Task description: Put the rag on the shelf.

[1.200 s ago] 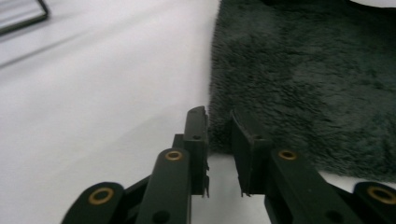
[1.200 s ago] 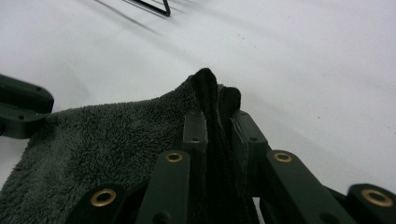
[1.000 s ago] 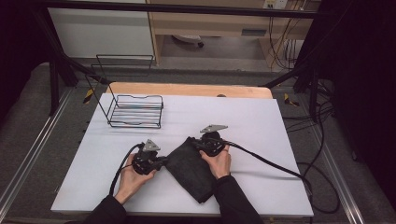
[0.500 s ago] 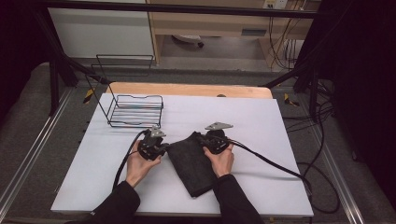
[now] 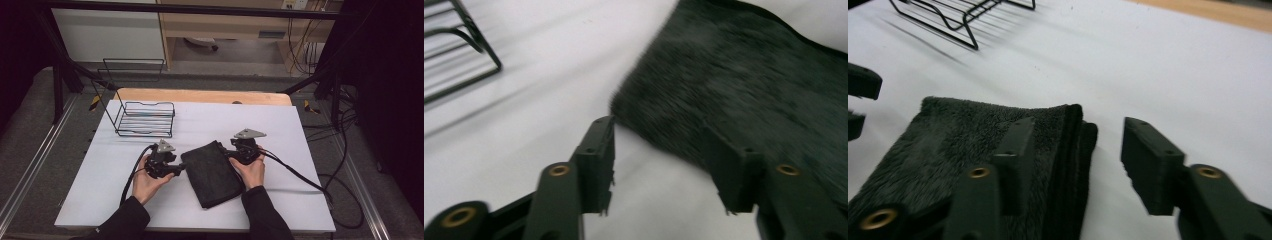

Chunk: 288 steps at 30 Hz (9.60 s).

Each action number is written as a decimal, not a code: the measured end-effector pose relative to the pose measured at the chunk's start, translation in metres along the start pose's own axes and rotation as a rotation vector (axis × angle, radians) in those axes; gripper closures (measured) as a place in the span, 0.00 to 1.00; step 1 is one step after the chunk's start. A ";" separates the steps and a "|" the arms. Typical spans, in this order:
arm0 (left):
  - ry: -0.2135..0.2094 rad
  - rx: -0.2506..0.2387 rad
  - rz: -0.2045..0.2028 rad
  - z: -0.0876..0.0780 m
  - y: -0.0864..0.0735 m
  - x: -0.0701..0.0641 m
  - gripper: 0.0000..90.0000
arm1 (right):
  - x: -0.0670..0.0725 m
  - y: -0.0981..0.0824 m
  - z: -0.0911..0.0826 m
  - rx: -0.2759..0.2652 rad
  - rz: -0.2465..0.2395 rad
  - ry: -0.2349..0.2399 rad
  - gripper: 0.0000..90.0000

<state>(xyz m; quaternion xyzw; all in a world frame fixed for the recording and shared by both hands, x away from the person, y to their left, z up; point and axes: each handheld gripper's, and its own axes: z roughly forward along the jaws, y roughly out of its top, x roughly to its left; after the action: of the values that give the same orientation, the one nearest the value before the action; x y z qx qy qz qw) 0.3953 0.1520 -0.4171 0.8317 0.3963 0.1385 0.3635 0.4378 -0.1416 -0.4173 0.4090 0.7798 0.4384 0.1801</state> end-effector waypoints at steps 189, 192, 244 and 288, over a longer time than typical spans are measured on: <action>-0.034 0.014 -0.111 0.046 0.006 0.030 0.86 | 0.009 -0.028 -0.026 0.013 0.073 0.083 0.06; -0.034 0.011 -0.106 0.046 0.006 0.030 0.86 | 0.009 -0.019 -0.013 -0.001 0.105 0.085 0.08; -0.087 -0.056 -0.105 0.032 0.006 0.036 0.91 | 0.018 -0.020 0.027 0.123 0.200 0.143 0.86; -0.093 -0.217 -0.024 -0.040 0.017 0.015 0.91 | 0.044 0.005 -0.029 -0.088 0.110 0.172 0.87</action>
<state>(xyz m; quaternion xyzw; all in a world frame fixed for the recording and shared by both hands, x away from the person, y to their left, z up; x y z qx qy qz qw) 0.3935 0.1758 -0.3775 0.7882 0.3716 0.1372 0.4710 0.3952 -0.1205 -0.3940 0.4039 0.7486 0.5150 0.1061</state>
